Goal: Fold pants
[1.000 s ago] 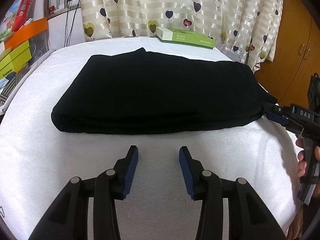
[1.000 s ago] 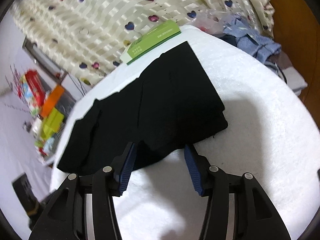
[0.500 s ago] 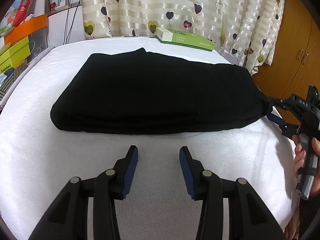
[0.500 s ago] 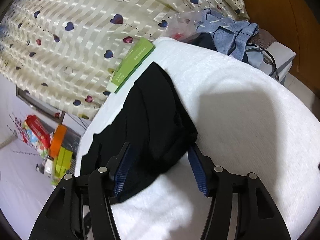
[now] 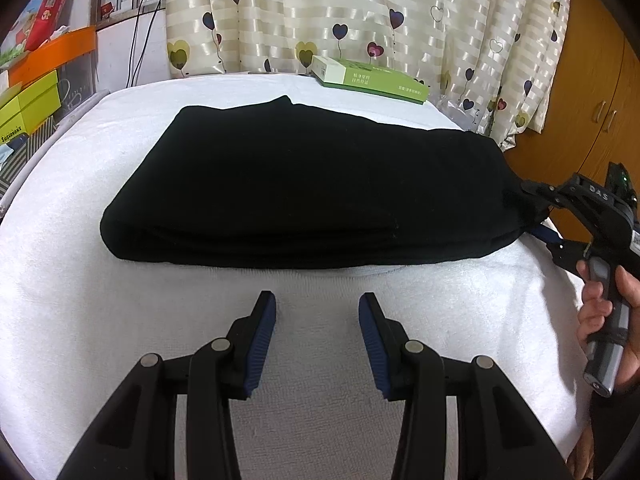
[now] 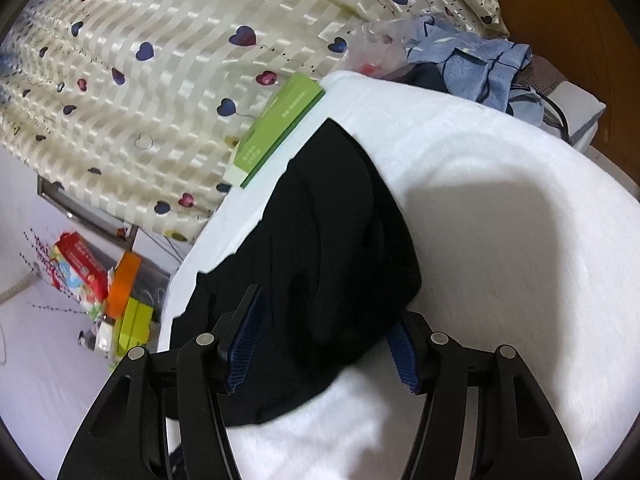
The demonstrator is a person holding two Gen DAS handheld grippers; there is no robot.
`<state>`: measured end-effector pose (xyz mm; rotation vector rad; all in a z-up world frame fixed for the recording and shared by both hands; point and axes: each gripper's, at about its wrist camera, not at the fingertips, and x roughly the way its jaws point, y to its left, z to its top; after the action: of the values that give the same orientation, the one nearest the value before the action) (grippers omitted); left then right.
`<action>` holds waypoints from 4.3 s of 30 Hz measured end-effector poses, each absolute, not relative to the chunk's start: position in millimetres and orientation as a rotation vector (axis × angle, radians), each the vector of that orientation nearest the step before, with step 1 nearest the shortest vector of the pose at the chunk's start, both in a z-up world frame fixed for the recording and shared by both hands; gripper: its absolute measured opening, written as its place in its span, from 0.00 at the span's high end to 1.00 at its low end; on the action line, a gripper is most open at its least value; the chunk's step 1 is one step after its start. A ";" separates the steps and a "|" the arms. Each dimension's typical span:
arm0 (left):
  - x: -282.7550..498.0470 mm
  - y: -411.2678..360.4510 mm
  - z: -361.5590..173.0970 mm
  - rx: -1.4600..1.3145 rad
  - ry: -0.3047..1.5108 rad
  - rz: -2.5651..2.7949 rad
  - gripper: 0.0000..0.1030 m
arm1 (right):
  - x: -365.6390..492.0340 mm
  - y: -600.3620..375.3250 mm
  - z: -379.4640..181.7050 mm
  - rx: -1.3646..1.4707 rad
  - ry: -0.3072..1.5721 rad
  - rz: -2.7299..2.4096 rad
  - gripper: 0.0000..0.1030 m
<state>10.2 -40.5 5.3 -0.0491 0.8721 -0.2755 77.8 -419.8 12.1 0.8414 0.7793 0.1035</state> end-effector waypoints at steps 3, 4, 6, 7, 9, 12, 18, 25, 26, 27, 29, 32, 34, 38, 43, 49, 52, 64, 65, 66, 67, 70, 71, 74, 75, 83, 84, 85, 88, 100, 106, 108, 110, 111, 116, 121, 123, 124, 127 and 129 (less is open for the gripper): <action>10.2 -41.0 5.3 -0.048 0.872 -0.275 0.56 | 85.2 -414.2 16.0 0.798 0.787 0.093 0.63; 10.1 -41.2 5.3 -0.049 0.872 -0.276 0.56 | 86.8 -412.7 17.1 0.777 0.792 0.086 0.71; 10.2 -40.9 5.2 -0.047 0.872 -0.275 0.56 | 88.4 -410.3 22.3 0.748 0.784 0.091 0.75; 10.4 -40.6 5.2 -0.047 0.872 -0.275 0.56 | 88.3 -409.5 25.7 0.737 0.777 0.097 0.76; 10.3 -40.8 5.2 -0.049 0.872 -0.276 0.56 | 88.7 -406.2 36.4 0.709 0.757 0.118 0.77; 10.4 -40.5 5.1 -0.046 0.872 -0.275 0.56 | 92.0 -394.8 55.5 0.659 0.729 0.167 0.77; 10.4 -35.7 6.1 -0.081 0.867 -0.287 0.56 | 105.0 -347.7 98.1 0.512 0.682 0.299 0.78; 8.3 -11.9 17.9 -0.120 0.812 -0.208 0.56 | 116.2 -266.8 128.3 0.316 0.668 0.465 0.78; 8.6 -5.9 19.9 -0.124 0.804 -0.193 0.56 | 117.5 -258.0 130.1 0.298 0.669 0.480 0.78; 8.3 -1.0 21.8 -0.129 0.797 -0.178 0.56 | 118.4 -245.4 131.7 0.274 0.669 0.502 0.78; 8.3 11.3 24.1 -0.140 0.784 -0.150 0.56 | 119.7 -222.3 132.5 0.234 0.675 0.542 0.78; 7.6 28.6 24.2 -0.161 0.777 -0.110 0.56 | 122.3 -182.7 120.7 0.173 0.714 0.606 0.78; 6.0 40.0 22.7 -0.176 0.776 -0.080 0.56 | 122.4 -160.4 106.0 0.136 0.748 0.631 0.78; -0.7 63.9 17.4 -0.212 0.779 -0.025 0.56 | 125.1 -115.4 59.6 0.066 0.865 0.682 0.78; -8.0 83.2 11.4 -0.242 0.792 0.023 0.56 | 118.1 -99.3 36.6 0.033 0.891 0.680 0.72; -11.1 95.1 13.8 -0.257 0.780 0.044 0.56 | 107.2 -109.6 51.4 0.156 0.893 0.862 0.52; -9.0 96.9 17.3 -0.259 0.770 0.044 0.56 | 95.0 -129.6 63.4 0.185 0.830 0.866 0.52; 8.5 71.7 53.7 -0.213 0.686 -0.056 0.56 | 76.8 -220.2 46.7 0.136 0.820 0.515 0.72; 12.0 63.1 56.7 -0.197 0.679 -0.075 0.56 | 77.7 -221.0 43.6 0.133 0.827 0.512 0.72; 14.5 55.6 58.7 -0.182 0.673 -0.090 0.56 | 77.8 -221.3 39.5 0.130 0.837 0.511 0.72; 17.3 48.1 59.9 -0.165 0.669 -0.104 0.56 | 79.1 -219.7 35.6 0.123 0.850 0.510 0.72; 29.9 24.5 58.0 -0.094 0.659 -0.128 0.56 | 80.4 -217.3 28.4 0.101 0.863 0.502 0.72; 33.8 20.1 56.3 -0.076 0.661 -0.130 0.56 | 80.8 -216.0 28.5 0.094 0.863 0.502 0.72; 51.8 12.7 37.0 -0.020 0.728 -0.102 0.56 | 81.6 -214.8 28.2 0.075 0.867 0.504 0.72; 55.4 13.3 30.7 -0.016 0.747 -0.098 0.55 | 81.6 -215.0 28.4 0.070 0.867 0.505 0.72; 51.6 19.2 31.7 -0.057 0.745 -0.103 0.54 | 62.5 -224.5 46.2 0.027 0.823 0.480 0.60; 47.1 20.2 35.1 -0.062 0.743 -0.104 0.54 | 57.9 -227.4 47.9 0.029 0.819 0.476 0.60; 45.8 20.7 36.6 -0.063 0.742 -0.102 0.54 | 54.6 -228.8 48.9 0.028 0.817 0.472 0.60; 33.2 23.5 40.3 -0.063 0.733 -0.088 0.54 | 43.1 -232.2 50.7 0.018 0.818 0.461 0.60; -3.7 11.7 27.3 -0.030 0.780 -0.069 0.54 | 15.8 -226.5 39.1 -0.053 0.854 0.468 0.56; -2.7 5.6 20.7 -0.007 0.799 -0.071 0.54 | 17.7 -221.7 31.6 -0.075 0.868 0.465 0.56; -0.4 5.3 17.9 -0.005 0.808 -0.063 0.54 | 19.5 -221.4 30.1 -0.070 0.875 0.471 0.56; 2.1 5.0 14.8 -0.004 0.819 -0.061 0.54 | 21.5 -222.0 31.7 -0.059 0.868 0.479 0.56; 2.8 4.6 13.7 -0.004 0.823 -0.060 0.54 | 23.6 -222.9 32.6 -0.047 0.867 0.483 0.56; 6.2 9.1 18.3 -0.023 0.804 -0.067 0.54 | 38.0 -232.3 37.7 0.039 0.864 0.496 0.56; 20.4 26.9 39.3 -0.070 0.745 -0.075 0.54 | 68.6 -241.4 42.5 0.140 0.867 0.522 0.52; 31.9 33.6 47.2 -0.083 0.731 -0.085 0.53 | 84.5 -243.1 39.9 0.166 0.884 0.519 0.50; 38.0 36.4 50.1 -0.093 0.729 -0.100 0.51 | 91.0 -243.3 37.9 0.176 0.892 0.520 0.50; 61.8 42.9 52.6 -0.109 0.735 -0.133 0.47 | 109.5 -244.9 28.8 0.211 0.929 0.507 0.50; 75.9 44.5 48.6 -0.110 0.756 -0.140 0.47 | 118.0 -246.5 23.6 0.231 0.944 0.505 0.50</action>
<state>75.9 44.5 48.6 -0.1102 0.7559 -0.1400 118.0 -246.5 23.6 0.2311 0.9443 0.5048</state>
